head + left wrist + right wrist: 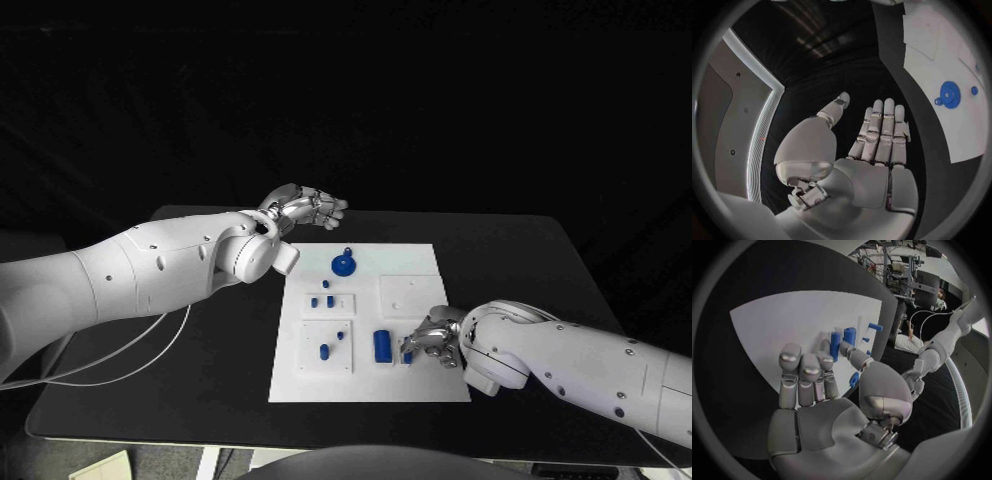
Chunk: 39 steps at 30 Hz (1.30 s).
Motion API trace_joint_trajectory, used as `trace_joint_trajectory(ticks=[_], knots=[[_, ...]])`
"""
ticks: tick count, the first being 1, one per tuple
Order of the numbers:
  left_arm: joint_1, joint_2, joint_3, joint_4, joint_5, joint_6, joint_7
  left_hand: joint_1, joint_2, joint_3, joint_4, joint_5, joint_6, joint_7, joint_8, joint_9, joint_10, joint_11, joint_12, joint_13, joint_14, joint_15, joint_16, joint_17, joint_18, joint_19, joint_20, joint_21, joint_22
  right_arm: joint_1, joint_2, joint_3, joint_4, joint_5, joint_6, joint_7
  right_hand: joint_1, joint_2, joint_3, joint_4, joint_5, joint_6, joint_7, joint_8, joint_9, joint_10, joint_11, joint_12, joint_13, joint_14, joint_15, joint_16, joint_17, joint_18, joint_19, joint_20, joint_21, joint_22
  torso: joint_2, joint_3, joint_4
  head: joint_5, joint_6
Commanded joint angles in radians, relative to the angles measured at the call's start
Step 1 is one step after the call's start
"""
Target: Assemble the parts on the task board
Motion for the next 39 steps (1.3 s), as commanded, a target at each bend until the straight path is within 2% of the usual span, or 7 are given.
trace_joint_trajectory(ticks=[1, 9, 19, 39], knots=[[0.001, 0.002, 0.001, 0.002, 0.004, 0.010, 0.005, -0.007, 0.001, 0.001, 0.006, 0.004, -0.006, 0.002, 0.006, -0.002, -0.007, -0.003, 0.004, -0.002, 0.004, -0.001, -0.005, 0.002, 0.018, 0.008, -0.001, -0.007, 0.012, -0.001, 0.004, -0.002, -0.003, -0.003, 0.037, -0.001, -0.009, 0.002, -0.008, 0.000, -0.004, -0.002, 0.002, -0.005, 0.001, 0.002, -0.001, 0.003, -0.002, -0.001, -0.006, -0.003, 0.001, 0.051, 0.001, -0.001, 0.001, -0.001, 0.000, -0.0003, -0.0003, 0.003, 0.001], [0.001, 0.002, 0.001, 0.003, 0.004, 0.011, 0.005, -0.007, 0.001, 0.002, 0.006, 0.004, -0.006, 0.002, 0.006, -0.002, -0.007, -0.003, 0.005, -0.002, 0.005, -0.001, -0.005, 0.002, 0.018, 0.008, -0.001, -0.007, 0.012, -0.001, 0.010, -0.004, -0.011, -0.008, 0.051, 0.003, -0.009, 0.002, -0.008, -0.001, -0.005, -0.002, 0.002, -0.005, 0.001, 0.002, -0.001, 0.003, -0.002, -0.001, -0.006, -0.004, 0.001, 0.051, 0.001, -0.001, 0.001, -0.001, 0.000, -0.0001, 0.0003, 0.001, 0.000], [0.001, -0.001, 0.001, 0.006, 0.003, 0.011, 0.005, -0.007, 0.001, 0.002, 0.006, 0.004, -0.006, 0.002, 0.006, -0.002, -0.006, -0.003, 0.005, -0.002, 0.005, -0.001, -0.006, 0.003, 0.018, 0.008, -0.001, -0.008, 0.013, -0.001, 0.016, -0.005, -0.021, -0.055, 0.033, 0.009, -0.012, 0.002, -0.012, -0.002, -0.011, -0.003, 0.002, -0.006, 0.001, 0.000, -0.001, 0.002, -0.002, -0.002, -0.006, -0.005, 0.001, 0.051, -0.001, -0.001, 0.000, -0.001, 0.001, 0.0002, 0.0003, 0.001, 0.000], [0.001, -0.001, 0.001, 0.009, 0.003, 0.013, 0.003, -0.007, 0.001, 0.001, 0.007, 0.004, -0.006, 0.002, 0.007, -0.003, -0.006, -0.003, 0.005, -0.002, 0.005, -0.001, -0.006, 0.004, 0.018, 0.009, -0.001, -0.008, 0.013, -0.001, 0.021, -0.005, -0.018, -0.073, 0.026, 0.026, -0.029, -0.018, -0.050, -0.012, -0.033, -0.006, 0.002, -0.009, 0.004, -0.004, -0.001, 0.002, -0.001, -0.003, -0.006, -0.007, 0.001, 0.051, -0.004, -0.004, -0.001, -0.001, 0.000, -0.0005, 0.0000, 0.005, -0.002]])
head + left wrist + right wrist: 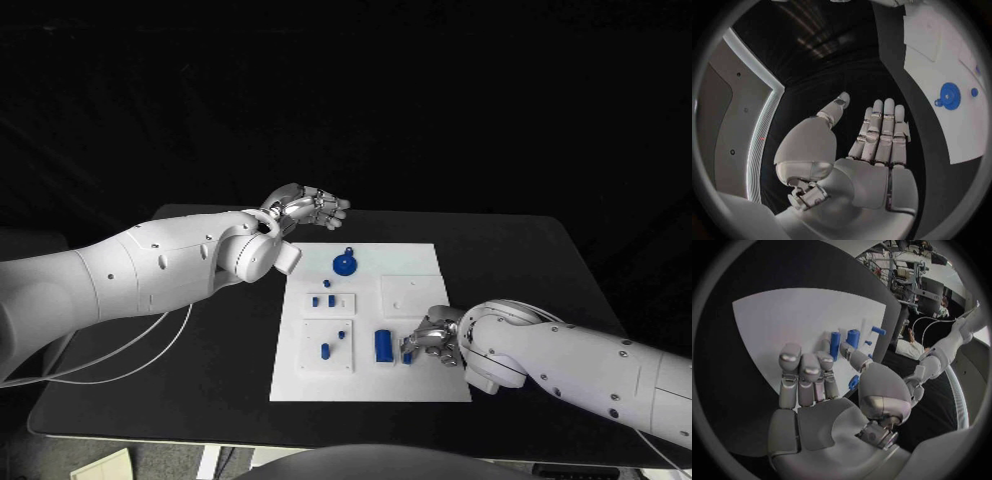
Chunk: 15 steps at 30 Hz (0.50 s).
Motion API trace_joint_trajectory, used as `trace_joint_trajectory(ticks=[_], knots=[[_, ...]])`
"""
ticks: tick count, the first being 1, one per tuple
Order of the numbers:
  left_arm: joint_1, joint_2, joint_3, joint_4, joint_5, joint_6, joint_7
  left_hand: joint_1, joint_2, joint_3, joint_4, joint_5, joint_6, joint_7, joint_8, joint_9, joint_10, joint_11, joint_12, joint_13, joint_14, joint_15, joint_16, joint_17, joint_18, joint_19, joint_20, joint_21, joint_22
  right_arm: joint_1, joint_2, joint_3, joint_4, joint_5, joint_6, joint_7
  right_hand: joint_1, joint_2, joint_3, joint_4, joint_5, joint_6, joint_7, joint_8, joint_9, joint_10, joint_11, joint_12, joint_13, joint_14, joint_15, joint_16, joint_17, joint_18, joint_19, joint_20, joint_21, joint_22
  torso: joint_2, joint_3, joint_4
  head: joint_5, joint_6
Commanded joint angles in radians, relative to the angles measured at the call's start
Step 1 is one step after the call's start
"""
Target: Assemble the parts on the task board
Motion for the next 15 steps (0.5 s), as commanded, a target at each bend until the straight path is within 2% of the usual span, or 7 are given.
trace_joint_trajectory(ticks=[1, 15], knots=[[0.001, 0.001, 0.001, 0.003, 0.003, 0.013, 0.005, -0.007, 0.001, 0.001, 0.007, 0.004, -0.007, 0.002, 0.005, -0.001, -0.006, -0.003, 0.005, -0.002, 0.005, -0.001, -0.006, 0.002, 0.018, 0.009, -0.001, -0.005, 0.014, -0.001, 0.002, 0.000, 0.004, -0.016, 0.006, 0.020, -0.005, -0.002, -0.007, 0.000, -0.003, -0.005, 0.004, -0.005, 0.001, -0.004, -0.001, 0.002, 0.000, 0.002, -0.007, -0.007, 0.001, 0.050, -0.004, -0.004, -0.001, -0.001, 0.000, -0.0003, 0.0003, 0.000, -0.001], [0.001, 0.000, 0.001, 0.003, 0.002, 0.013, 0.005, -0.008, 0.001, 0.001, 0.007, 0.004, -0.007, 0.002, 0.005, -0.002, -0.006, -0.003, 0.006, -0.002, 0.006, -0.001, -0.007, 0.003, 0.018, 0.009, -0.001, -0.005, 0.014, -0.001, 0.002, -0.002, 0.009, -0.046, 0.012, 0.026, 0.004, 0.000, -0.009, -0.006, -0.005, -0.006, 0.004, -0.006, 0.002, -0.005, -0.001, 0.003, 0.000, 0.002, -0.007, -0.007, 0.002, 0.050, -0.004, -0.007, -0.001, -0.002, 0.000, -0.0001, -0.0006, 0.003, -0.004]])
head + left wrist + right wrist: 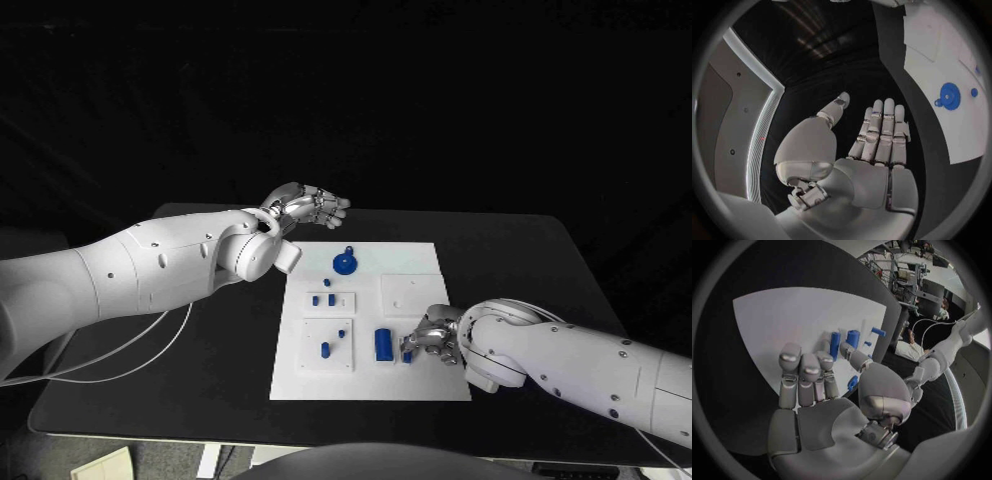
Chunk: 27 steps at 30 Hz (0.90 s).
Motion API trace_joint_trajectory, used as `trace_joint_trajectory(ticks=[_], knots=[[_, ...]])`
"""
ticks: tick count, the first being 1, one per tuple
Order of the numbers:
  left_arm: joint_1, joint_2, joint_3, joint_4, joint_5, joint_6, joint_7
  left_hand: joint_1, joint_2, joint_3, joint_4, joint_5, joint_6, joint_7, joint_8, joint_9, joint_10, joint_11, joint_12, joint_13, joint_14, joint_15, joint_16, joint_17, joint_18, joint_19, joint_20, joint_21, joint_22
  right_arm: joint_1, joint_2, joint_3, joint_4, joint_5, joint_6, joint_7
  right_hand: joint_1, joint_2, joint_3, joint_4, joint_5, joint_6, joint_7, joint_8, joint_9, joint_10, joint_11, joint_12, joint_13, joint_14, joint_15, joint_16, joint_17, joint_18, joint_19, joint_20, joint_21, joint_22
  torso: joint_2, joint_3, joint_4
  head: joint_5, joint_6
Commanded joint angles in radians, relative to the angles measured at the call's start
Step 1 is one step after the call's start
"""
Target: Assemble the parts on the task board
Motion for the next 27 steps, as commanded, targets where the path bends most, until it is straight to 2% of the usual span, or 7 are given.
trace_joint_trajectory(ticks=[1, 13, 20, 24, 27], knots=[[0.001, 0.001, 0.001, 0.002, 0.002, 0.012, 0.006, -0.008, 0.001, 0.001, 0.007, 0.004, -0.007, 0.002, 0.003, -0.002, -0.006, -0.003, 0.006, -0.001, 0.006, -0.001, -0.003, 0.002, 0.018, 0.006, 0.002, -0.005, 0.015, -0.001, 0.002, 0.000, 0.006, -0.023, 0.011, 0.022, 0.005, 0.000, -0.001, -0.004, -0.005, -0.006, 0.004, -0.006, 0.002, -0.005, -0.001, 0.003, 0.000, 0.002, -0.008, -0.004, 0.002, 0.050, -0.003, -0.006, -0.001, -0.001, 0.000, 0.0001, -0.0004, 0.002, -0.001], [0.001, 0.001, 0.001, 0.001, -0.001, 0.016, 0.006, -0.007, 0.001, 0.002, 0.007, 0.004, -0.007, 0.002, 0.004, -0.002, -0.006, -0.003, 0.006, -0.001, 0.006, -0.001, -0.004, 0.003, 0.018, 0.006, 0.002, -0.006, 0.015, -0.002, -0.002, -0.001, 0.020, -0.126, -0.027, 0.044, 0.021, -0.007, -0.003, -0.020, 0.003, -0.006, 0.004, -0.007, 0.003, -0.005, -0.001, 0.003, 0.000, 0.002, -0.008, -0.004, 0.002, 0.050, -0.003, -0.008, -0.002, -0.002, 0.000, 0.0006, -0.0009, 0.005, -0.001], [0.001, 0.001, 0.001, 0.000, -0.003, 0.013, 0.005, -0.008, 0.001, 0.001, 0.007, 0.004, -0.007, 0.002, 0.004, -0.002, -0.006, -0.003, 0.006, -0.002, 0.006, -0.001, -0.004, 0.003, 0.018, 0.006, 0.002, -0.006, 0.015, -0.002, -0.003, -0.002, 0.023, -0.127, -0.036, 0.047, 0.010, -0.035, -0.014, -0.010, 0.012, -0.006, 0.005, -0.008, 0.004, -0.006, 0.000, 0.003, 0.000, 0.003, -0.008, -0.005, 0.002, 0.050, -0.001, -0.008, -0.003, -0.004, 0.000, 0.0005, -0.0007, 0.005, -0.002], [0.001, 0.000, 0.001, 0.000, -0.003, 0.014, 0.004, -0.007, 0.001, 0.001, 0.007, 0.004, -0.007, 0.002, 0.004, -0.002, -0.006, -0.003, 0.006, -0.002, 0.006, -0.001, -0.004, 0.004, 0.018, 0.006, 0.002, -0.006, 0.015, -0.002, -0.004, -0.002, 0.024, -0.124, -0.036, 0.048, -0.005, -0.050, -0.022, 0.017, -0.052, -0.007, 0.004, -0.010, 0.005, -0.007, 0.000, 0.003, 0.000, 0.003, -0.008, -0.007, 0.003, 0.050, 0.000, -0.009, -0.006, -0.007, 0.000, 0.0004, -0.0003, 0.006, -0.002], [0.001, 0.001, 0.001, 0.000, -0.003, 0.014, 0.005, -0.008, 0.001, 0.001, 0.008, 0.004, -0.007, 0.002, 0.004, -0.003, -0.006, -0.003, 0.006, -0.002, 0.006, -0.001, -0.005, 0.004, 0.018, 0.006, 0.002, -0.006, 0.015, -0.002, -0.004, -0.003, 0.024, -0.123, -0.039, 0.048, -0.007, -0.055, -0.022, 0.023, -0.054, -0.007, 0.004, -0.010, 0.005, -0.008, -0.001, 0.003, 0.001, 0.003, -0.008, -0.007, 0.003, 0.050, 0.000, -0.010, -0.007, -0.008, 0.000, 0.0003, -0.0003, 0.006, -0.002]])
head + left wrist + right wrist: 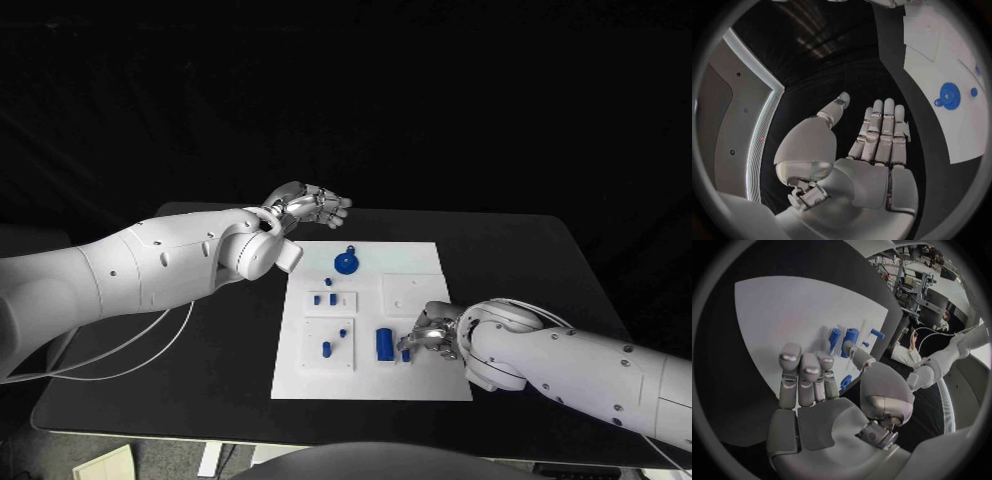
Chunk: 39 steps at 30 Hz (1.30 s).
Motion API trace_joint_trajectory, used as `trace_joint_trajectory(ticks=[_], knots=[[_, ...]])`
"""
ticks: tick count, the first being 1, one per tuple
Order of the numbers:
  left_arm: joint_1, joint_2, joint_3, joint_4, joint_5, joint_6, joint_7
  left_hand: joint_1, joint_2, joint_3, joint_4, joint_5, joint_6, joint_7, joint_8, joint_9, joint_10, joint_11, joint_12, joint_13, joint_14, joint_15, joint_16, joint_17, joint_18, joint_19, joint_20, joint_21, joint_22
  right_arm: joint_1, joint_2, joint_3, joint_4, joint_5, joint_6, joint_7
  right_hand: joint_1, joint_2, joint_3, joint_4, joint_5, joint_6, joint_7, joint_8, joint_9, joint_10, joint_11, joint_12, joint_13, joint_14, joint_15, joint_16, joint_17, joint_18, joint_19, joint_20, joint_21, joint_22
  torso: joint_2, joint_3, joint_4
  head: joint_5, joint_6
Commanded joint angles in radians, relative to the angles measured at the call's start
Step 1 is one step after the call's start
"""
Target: Assemble the parts on the task board
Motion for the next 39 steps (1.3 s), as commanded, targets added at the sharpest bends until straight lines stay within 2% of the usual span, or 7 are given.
trace_joint_trajectory(ticks=[1, 11, 18, 23, 35, 39], knots=[[0.001, 0.001, 0.001, 0.002, -0.001, 0.012, 0.006, -0.008, 0.001, -0.001, 0.005, 0.004, -0.008, 0.002, 0.004, -0.001, -0.006, -0.003, 0.006, -0.001, 0.006, -0.001, -0.005, 0.002, 0.018, 0.006, 0.002, -0.006, 0.015, -0.001, 0.000, 0.000, 0.003, -0.017, -0.006, 0.018, -0.002, -0.011, 0.000, 0.008, -0.004, -0.003, 0.004, -0.006, 0.001, -0.008, -0.001, 0.003, 0.000, -0.001, -0.008, -0.004, 0.001, 0.049, 0.001, -0.005, -0.007, -0.001, 0.000, -0.0004, 0.0001, 0.000, -0.001], [0.001, -0.001, 0.001, 0.002, -0.001, 0.012, 0.006, -0.007, 0.001, -0.001, 0.005, 0.004, -0.008, 0.002, 0.005, -0.002, -0.006, -0.003, 0.006, -0.002, 0.006, -0.001, -0.005, 0.002, 0.018, 0.006, 0.002, -0.007, 0.015, -0.001, -0.015, -0.001, 0.012, -0.045, 0.007, 0.018, 0.020, -0.009, 0.006, 0.003, -0.001, -0.003, 0.003, -0.007, 0.002, -0.008, -0.001, 0.004, 0.001, -0.001, -0.008, -0.004, 0.002, 0.049, 0.002, -0.008, -0.006, -0.001, 0.000, -0.0003, 0.0003, 0.000, -0.001], [0.001, -0.002, 0.001, 0.003, -0.001, 0.013, 0.005, -0.007, 0.001, -0.001, 0.005, 0.004, -0.008, 0.002, 0.005, -0.002, -0.006, -0.003, 0.006, -0.002, 0.006, -0.001, -0.005, 0.003, 0.018, 0.007, 0.002, -0.007, 0.015, -0.007, -0.028, -0.001, 0.026, -0.044, 0.032, 0.021, 0.032, -0.056, -0.002, -0.004, 0.001, -0.003, 0.003, -0.007, 0.005, -0.008, -0.001, 0.005, 0.001, 0.000, -0.008, -0.004, 0.003, 0.049, 0.002, -0.008, -0.006, -0.001, 0.000, 0.0000, -0.0006, 0.000, -0.001], [0.001, -0.002, 0.001, 0.003, -0.001, 0.014, 0.005, -0.007, 0.001, -0.001, 0.005, 0.004, -0.008, 0.002, 0.005, -0.002, -0.006, -0.003, 0.007, -0.002, 0.006, -0.001, -0.006, 0.003, 0.018, 0.007, 0.002, -0.007, 0.015, -0.009, -0.028, -0.001, 0.022, -0.044, 0.029, 0.018, 0.041, -0.061, -0.005, -0.006, -0.001, -0.002, 0.003, -0.007, 0.006, -0.007, -0.001, 0.005, 0.001, 0.000, -0.008, -0.004, 0.003, 0.049, 0.003, -0.008, -0.006, -0.001, 0.000, 0.0001, -0.0006, -0.001, -0.001], [0.001, -0.001, 0.001, 0.002, -0.002, 0.014, 0.005, -0.007, 0.002, -0.001, 0.005, 0.004, -0.008, 0.002, 0.006, -0.002, -0.006, -0.003, 0.007, -0.002, 0.006, -0.001, -0.006, 0.004, 0.018, 0.007, 0.002, -0.008, 0.016, -0.017, -0.006, -0.001, -0.010, -0.044, 0.025, 0.013, 0.055, -0.022, -0.016, -0.009, -0.009, 0.000, 0.001, -0.005, 0.010, -0.006, -0.003, 0.005, 0.001, 0.000, -0.010, -0.004, 0.005, 0.049, 0.003, -0.008, -0.006, -0.001, 0.001, 0.0002, 0.0015, -0.004, -0.004], [0.001, -0.002, 0.001, 0.003, -0.002, 0.014, 0.004, -0.007, 0.002, -0.001, 0.005, 0.004, -0.008, 0.002, 0.006, -0.002, -0.006, -0.003, 0.007, -0.002, 0.006, -0.001, -0.006, 0.005, 0.018, 0.007, 0.002, -0.008, 0.016, -0.021, 0.001, -0.003, -0.025, -0.050, 0.028, 0.013, 0.075, 0.012, -0.009, -0.020, -0.009, 0.000, 0.001, -0.005, 0.013, -0.005, -0.004, 0.006, 0.001, -0.001, -0.011, -0.003, 0.006, 0.049, 0.003, -0.009, -0.005, -0.001, 0.001, 0.0000, 0.0009, -0.003, -0.006]])
